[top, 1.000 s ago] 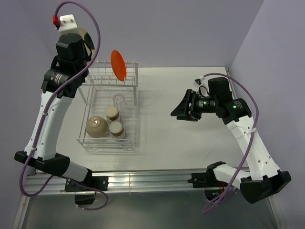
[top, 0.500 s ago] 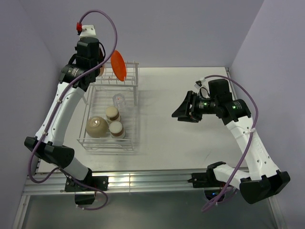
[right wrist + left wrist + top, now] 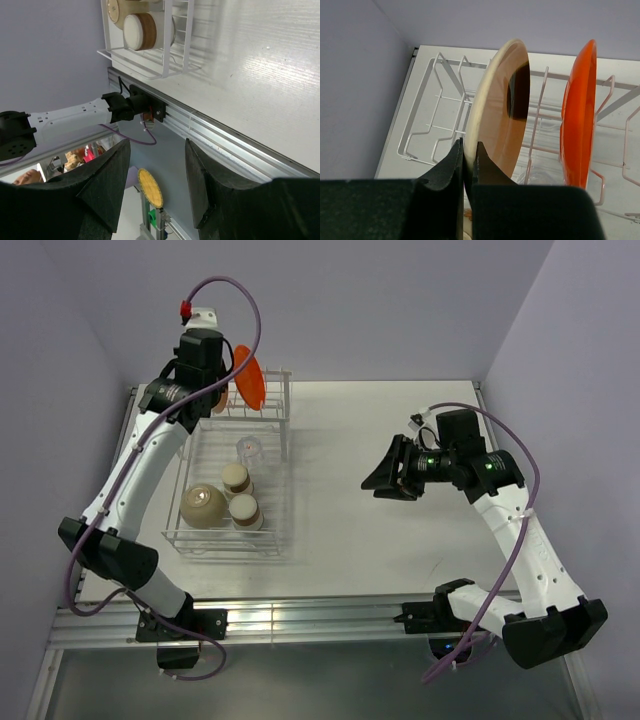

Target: Load the mixed dishes into the dish rack

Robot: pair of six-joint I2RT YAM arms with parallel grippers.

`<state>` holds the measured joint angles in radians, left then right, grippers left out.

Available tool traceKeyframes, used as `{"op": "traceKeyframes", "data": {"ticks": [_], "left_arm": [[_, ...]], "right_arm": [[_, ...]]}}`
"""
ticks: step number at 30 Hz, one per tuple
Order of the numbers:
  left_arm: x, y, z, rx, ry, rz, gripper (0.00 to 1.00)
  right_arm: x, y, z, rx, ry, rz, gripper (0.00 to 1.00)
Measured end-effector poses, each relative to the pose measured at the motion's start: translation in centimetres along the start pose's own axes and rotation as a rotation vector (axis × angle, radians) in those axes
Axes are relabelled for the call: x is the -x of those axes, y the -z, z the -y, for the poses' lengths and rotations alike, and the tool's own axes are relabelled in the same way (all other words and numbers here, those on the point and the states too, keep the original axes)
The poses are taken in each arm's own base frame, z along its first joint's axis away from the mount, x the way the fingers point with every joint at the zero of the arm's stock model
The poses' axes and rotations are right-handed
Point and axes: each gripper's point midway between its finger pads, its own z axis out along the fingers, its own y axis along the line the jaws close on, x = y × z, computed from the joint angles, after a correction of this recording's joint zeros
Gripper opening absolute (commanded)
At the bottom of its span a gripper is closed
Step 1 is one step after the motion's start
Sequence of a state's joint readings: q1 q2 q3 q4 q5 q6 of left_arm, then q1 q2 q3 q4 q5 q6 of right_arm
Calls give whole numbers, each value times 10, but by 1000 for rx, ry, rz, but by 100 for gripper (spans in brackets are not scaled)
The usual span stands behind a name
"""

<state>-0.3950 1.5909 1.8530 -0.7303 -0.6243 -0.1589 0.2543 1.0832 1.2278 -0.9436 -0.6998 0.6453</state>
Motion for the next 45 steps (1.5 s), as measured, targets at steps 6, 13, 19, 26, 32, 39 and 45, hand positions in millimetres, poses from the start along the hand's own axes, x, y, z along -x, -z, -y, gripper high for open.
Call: {"op": "traceKeyframes", "data": {"ticks": [6,13,19,26,32,39,45], "left_arm": [[-7,-12,9,3,-16,-24,13],[-13,-25,17,5,-26,-51,32],[-19,-26,18,12,-27,-76,83],[-25,-22,16,20,16,-88,99],[-13,1,6,11,83,-53,99],[6,57,-18,-13,213,7,99],[-31,86,-25,-33,261,-56,99]], "right_arm": [[-1,-1,3,-4,-6,-4,55],[-3,-3,7,-11,-15,-8,55],[-3,-1,6,-7,-11,-2,55],[-4,1,5,-4,-1,3,55],[-6,2,6,-3,6,4,55],[-9,2,8,-7,4,0,56],[-11,3,12,-16,10,6,58]]}}
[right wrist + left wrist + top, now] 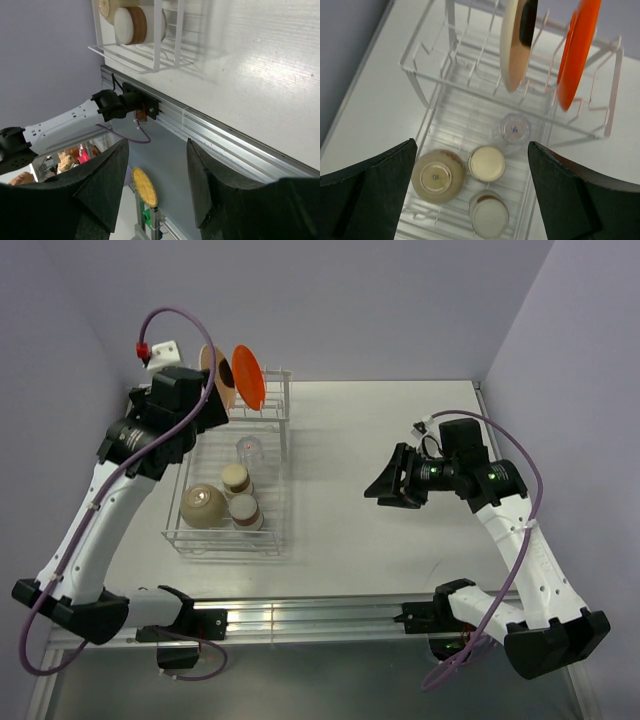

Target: Load the mixed dishes into the dish rack

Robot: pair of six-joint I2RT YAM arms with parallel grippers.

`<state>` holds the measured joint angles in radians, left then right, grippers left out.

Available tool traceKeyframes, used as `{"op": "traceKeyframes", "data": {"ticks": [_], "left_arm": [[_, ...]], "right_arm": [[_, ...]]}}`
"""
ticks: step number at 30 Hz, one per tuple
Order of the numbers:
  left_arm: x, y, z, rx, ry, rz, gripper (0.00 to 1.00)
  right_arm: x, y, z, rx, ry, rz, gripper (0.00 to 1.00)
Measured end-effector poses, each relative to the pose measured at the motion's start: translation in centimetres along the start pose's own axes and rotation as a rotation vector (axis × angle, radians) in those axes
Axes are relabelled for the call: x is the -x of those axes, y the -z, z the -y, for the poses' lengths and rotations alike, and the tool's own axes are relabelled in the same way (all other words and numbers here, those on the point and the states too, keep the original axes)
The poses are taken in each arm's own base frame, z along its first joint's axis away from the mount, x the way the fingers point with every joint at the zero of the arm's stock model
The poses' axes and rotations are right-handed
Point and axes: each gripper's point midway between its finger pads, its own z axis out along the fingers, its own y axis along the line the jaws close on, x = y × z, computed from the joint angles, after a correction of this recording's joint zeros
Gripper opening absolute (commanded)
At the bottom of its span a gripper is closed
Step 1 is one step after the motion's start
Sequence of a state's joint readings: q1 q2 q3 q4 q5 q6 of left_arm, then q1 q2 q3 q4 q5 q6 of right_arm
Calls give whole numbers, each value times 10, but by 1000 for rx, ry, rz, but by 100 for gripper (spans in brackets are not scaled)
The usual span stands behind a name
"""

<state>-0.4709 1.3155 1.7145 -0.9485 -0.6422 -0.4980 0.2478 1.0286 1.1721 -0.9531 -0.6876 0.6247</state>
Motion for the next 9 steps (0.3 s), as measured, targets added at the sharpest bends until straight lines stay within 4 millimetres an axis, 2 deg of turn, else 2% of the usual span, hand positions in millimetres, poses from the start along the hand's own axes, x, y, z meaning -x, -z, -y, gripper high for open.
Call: {"op": "traceKeyframes", "data": {"ticks": [5,9], "left_arm": [[-52,29,-5,-153,91,-96,99],[-74,58,4,-326,236,-138,99]], "right_arm": [[-13,-8,14,-5,-25,-34,60],[-33,-15,29,8,-45,-75,61]]}}
